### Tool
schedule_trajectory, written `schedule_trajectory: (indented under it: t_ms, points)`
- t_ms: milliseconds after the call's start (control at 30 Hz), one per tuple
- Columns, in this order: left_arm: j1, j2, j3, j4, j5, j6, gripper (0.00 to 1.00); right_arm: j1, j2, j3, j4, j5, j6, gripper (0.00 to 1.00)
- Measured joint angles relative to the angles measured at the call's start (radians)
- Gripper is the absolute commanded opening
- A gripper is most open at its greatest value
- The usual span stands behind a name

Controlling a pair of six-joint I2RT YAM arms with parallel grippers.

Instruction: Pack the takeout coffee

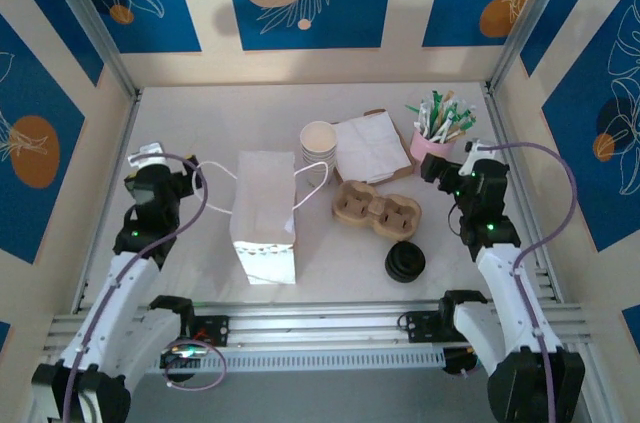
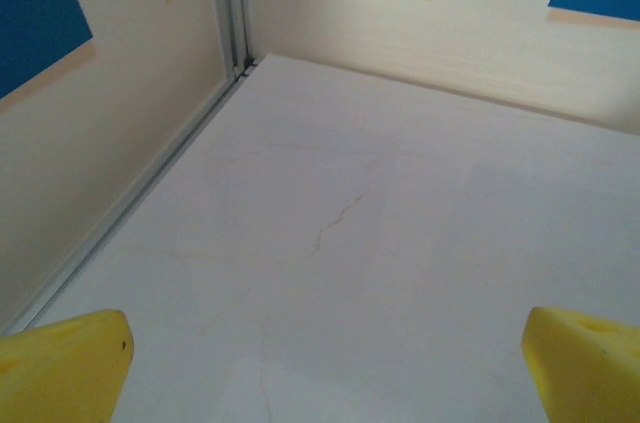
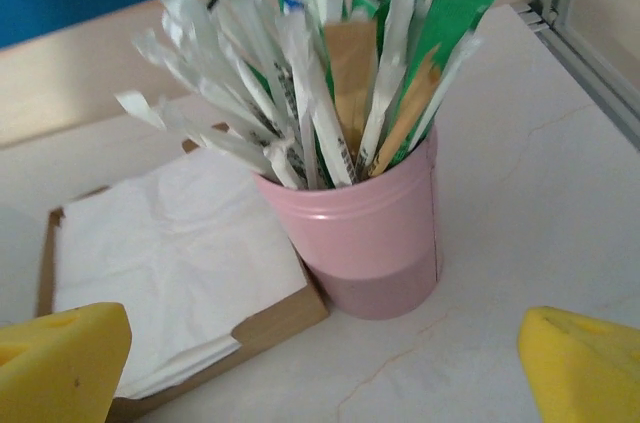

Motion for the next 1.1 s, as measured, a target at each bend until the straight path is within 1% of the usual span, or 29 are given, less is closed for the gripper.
schedule_trajectory:
  t_ms: [67,167,267,433,533,633,733,867,900,967,1033,1100]
  points:
    - [0.002,-0.017,0.039,-0.091,0.014,-0.008,1.0,-0.009,-0.024,0.047,-0.08,-0.002,0.039,0.99]
    - [0.008,-0.043,0.049,-0.184,0.055,-0.025,1.0,-0.024,-0.042,0.097,-0.169,-0.02,0.117,0.99]
    - [0.012,-0.057,0.049,-0.248,0.118,-0.044,1.0,-0.045,-0.042,0.143,-0.237,-0.097,0.17,0.99]
    - [0.029,-0.045,0.05,-0.313,0.158,-0.09,1.0,-0.053,-0.031,0.261,-0.33,-0.188,0.245,0.99]
    - [0.069,-0.013,0.057,-0.339,0.183,-0.117,1.0,-0.053,-0.006,0.355,-0.373,-0.233,0.273,0.99]
    - [0.146,0.029,0.063,-0.342,0.265,-0.138,1.0,-0.042,0.032,0.451,-0.414,-0.259,0.298,0.97]
    - [0.201,0.069,0.074,-0.341,0.346,-0.15,1.0,0.005,0.081,0.533,-0.439,-0.268,0.318,0.95]
    - [0.213,0.082,0.076,-0.341,0.415,-0.154,1.0,0.132,0.172,0.624,-0.46,-0.232,0.328,0.89]
    - [0.213,0.081,0.076,-0.339,0.431,-0.154,0.99,0.166,0.201,0.648,-0.465,-0.214,0.325,0.85]
    - [0.214,0.082,0.076,-0.327,0.464,-0.154,0.93,0.215,0.259,0.692,-0.473,-0.185,0.32,0.8]
    - [0.214,0.082,0.076,-0.315,0.488,-0.153,0.89,0.237,0.323,0.743,-0.486,-0.172,0.32,0.75]
    - [0.216,0.085,0.076,-0.303,0.51,-0.158,0.84,0.251,0.392,0.8,-0.499,-0.167,0.314,0.75]
